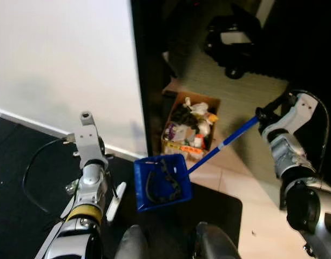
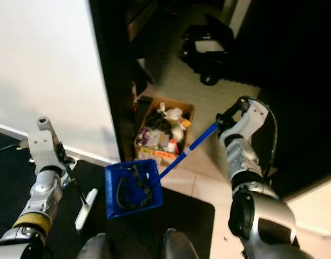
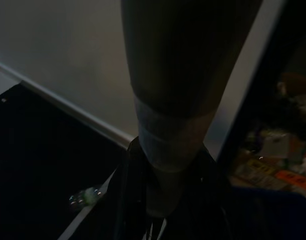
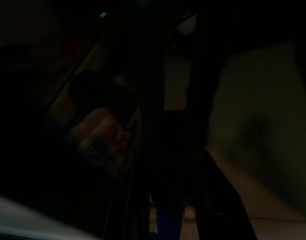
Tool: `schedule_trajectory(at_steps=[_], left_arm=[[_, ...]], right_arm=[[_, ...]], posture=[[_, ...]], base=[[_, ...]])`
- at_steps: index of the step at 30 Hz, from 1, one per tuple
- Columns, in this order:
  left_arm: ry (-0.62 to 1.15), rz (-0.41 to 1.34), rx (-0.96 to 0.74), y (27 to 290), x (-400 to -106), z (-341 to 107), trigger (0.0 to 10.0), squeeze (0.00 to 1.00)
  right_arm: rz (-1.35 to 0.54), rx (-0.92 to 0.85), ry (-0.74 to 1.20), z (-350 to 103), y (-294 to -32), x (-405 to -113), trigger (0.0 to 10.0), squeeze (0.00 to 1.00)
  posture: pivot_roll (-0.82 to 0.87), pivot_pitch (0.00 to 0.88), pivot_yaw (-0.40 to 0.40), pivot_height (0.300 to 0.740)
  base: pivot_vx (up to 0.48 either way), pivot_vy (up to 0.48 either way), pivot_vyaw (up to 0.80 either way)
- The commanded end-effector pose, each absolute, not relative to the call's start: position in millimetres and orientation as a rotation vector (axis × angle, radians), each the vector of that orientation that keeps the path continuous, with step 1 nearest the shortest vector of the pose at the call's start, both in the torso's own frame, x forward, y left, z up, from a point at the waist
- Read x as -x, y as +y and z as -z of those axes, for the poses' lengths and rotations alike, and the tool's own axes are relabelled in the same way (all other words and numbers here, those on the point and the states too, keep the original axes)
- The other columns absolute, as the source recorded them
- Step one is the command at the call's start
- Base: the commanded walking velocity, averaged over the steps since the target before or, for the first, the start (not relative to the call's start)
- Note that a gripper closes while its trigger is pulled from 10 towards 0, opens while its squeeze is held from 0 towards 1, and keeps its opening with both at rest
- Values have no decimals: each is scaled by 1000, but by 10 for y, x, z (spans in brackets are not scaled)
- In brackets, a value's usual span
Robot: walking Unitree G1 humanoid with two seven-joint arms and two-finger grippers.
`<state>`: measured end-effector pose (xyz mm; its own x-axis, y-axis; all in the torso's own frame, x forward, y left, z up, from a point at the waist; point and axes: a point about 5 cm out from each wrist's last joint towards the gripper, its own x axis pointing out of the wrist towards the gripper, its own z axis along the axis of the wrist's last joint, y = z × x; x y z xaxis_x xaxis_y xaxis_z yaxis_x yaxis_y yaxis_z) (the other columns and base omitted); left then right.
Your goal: Sweep floor
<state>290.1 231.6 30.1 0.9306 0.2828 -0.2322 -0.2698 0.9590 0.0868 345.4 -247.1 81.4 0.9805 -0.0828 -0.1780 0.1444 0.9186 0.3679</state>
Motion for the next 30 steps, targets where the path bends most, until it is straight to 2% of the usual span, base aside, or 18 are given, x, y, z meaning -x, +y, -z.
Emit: schedule_trajectory(at_steps=[1, 20, 30], left_arm=[[241, -309, -64, 2387, -2886, -312, 10000, 0], [232, -371, -85, 2544, -2890, -365, 10000, 0], [216, -380, -62, 2576, -2901, -393, 10000, 0]], right_arm=[[81, -386, 118, -917, -2365, -3538, 10000, 0], [71, -410, 103, -952, -2302, -3575, 10000, 0], [108, -458, 72, -996, -2314, -3598, 10000, 0]], posture=[[39, 0, -27, 740], [46, 10, -30, 740], [48, 12, -31, 740]], base=[[0, -480, 800], [0, -473, 800], [0, 0, 0]])
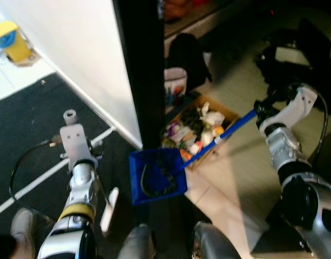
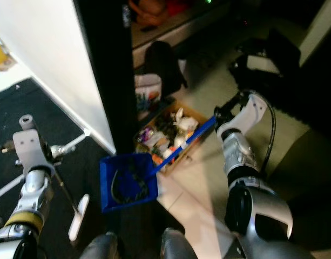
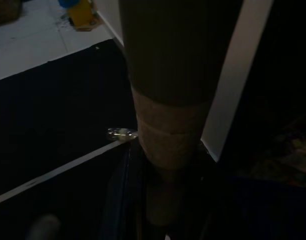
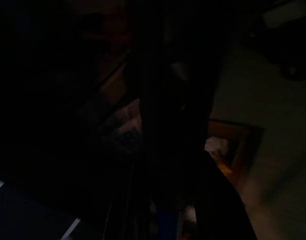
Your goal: Sweep floor
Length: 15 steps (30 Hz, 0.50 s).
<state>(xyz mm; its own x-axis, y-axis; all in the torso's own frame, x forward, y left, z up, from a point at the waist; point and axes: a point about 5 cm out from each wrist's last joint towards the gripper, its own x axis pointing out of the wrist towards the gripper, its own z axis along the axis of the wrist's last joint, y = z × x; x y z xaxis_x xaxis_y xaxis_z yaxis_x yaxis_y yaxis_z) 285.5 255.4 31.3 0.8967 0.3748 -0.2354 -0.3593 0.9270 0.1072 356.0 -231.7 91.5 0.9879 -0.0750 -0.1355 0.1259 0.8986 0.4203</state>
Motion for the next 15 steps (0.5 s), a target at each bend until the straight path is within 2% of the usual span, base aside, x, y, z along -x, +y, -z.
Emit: schedule_trajectory(at_steps=[1, 8, 12, 15], left_arm=[[216, -378, -62, 2577, -2904, -395, 10000, 0], [202, -331, -56, 2542, -2923, -415, 10000, 0], [189, -304, -51, 2516, -2929, -423, 10000, 0], [191, -298, -47, 2510, -2931, -421, 10000, 0]], right_arm=[[110, -459, 69, -1001, -2314, -3600, 10000, 0], [219, -474, 4, -1084, -2422, -3606, 10000, 0], [428, -517, -124, -1299, -2704, -3598, 10000, 0], [513, -487, -159, -1401, -2823, -3588, 10000, 0]], posture=[[48, 13, -30, 740], [51, 13, -30, 740], [47, 13, -27, 740], [46, 13, -28, 740]], base=[[0, 0, 0], [0, 0, 0], [338, 0, 0], [350, 0, 0]])
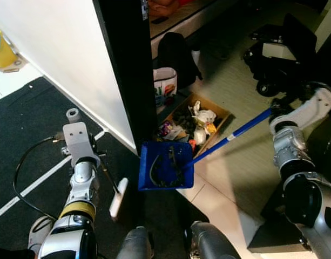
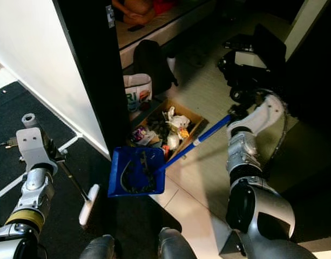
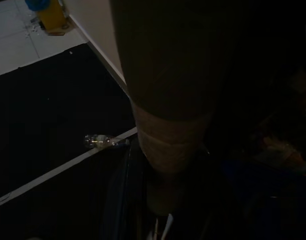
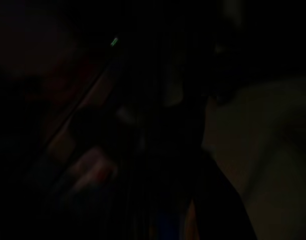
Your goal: Sweep floor
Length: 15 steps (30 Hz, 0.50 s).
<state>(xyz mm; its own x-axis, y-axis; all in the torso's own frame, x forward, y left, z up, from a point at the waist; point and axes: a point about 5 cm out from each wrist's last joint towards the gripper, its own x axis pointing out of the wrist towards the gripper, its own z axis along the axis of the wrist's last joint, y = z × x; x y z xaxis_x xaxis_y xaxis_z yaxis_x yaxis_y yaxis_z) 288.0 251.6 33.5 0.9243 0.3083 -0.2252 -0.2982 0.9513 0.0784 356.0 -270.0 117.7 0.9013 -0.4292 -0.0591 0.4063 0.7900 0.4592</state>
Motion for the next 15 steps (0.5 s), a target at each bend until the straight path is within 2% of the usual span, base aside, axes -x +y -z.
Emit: schedule_trajectory(at_steps=[1, 4, 15], left_arm=[[191, -298, -47, 2510, -2931, -421, 10000, 0], [196, -277, -68, 2491, -2925, -410, 10000, 0], [200, -265, -106, 2517, -2854, -368, 10000, 0]], right_arm=[[513, -487, -159, -1401, -2823, -3588, 10000, 0], [625, -431, -189, -1525, -2972, -3565, 10000, 0], [762, -434, -243, -1664, -3043, -3558, 10000, 0]], posture=[[46, 13, -28, 740], [46, 16, -27, 740], [49, 19, -30, 740]], base=[[349, 0, 0], [351, 0, 0], [394, 0, 0]])
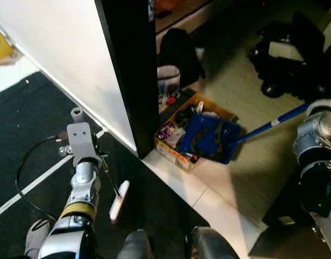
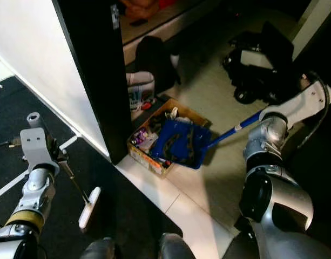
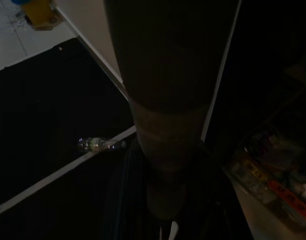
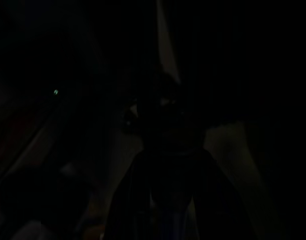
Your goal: Sweep floor
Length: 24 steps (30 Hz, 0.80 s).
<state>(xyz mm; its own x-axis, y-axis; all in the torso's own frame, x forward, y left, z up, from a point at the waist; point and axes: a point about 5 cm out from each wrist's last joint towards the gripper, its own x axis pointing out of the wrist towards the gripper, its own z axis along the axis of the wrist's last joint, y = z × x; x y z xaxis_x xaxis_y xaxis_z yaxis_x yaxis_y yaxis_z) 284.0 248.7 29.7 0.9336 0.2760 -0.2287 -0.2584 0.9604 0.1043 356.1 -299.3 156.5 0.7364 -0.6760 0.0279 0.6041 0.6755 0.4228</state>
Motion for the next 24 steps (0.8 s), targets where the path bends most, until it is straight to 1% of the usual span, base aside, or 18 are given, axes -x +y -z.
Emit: schedule_trajectory(at_steps=[1, 5, 14, 24], left_arm=[[200, -264, -108, 2517, -2852, -368, 10000, 0], [201, -274, -106, 2531, -2834, -359, 10000, 0], [197, -275, -103, 2522, -2817, -352, 10000, 0], [217, -273, -105, 2506, -2826, -332, 10000, 0]], right_arm=[[767, -436, -242, -1664, -3043, -3558, 10000, 0], [803, -446, -241, -1673, -3035, -3561, 10000, 0], [819, -446, -234, -1660, -3023, -3559, 10000, 0], [860, -440, -232, -1634, -3099, -3508, 10000, 0]], posture=[[49, 19, -30, 740], [52, 18, -33, 740], [55, 14, -35, 740], [54, 8, -29, 740]], base=[[480, 0, 0], [480, 0, 0], [480, 0, 0], [0, 0, 0]])
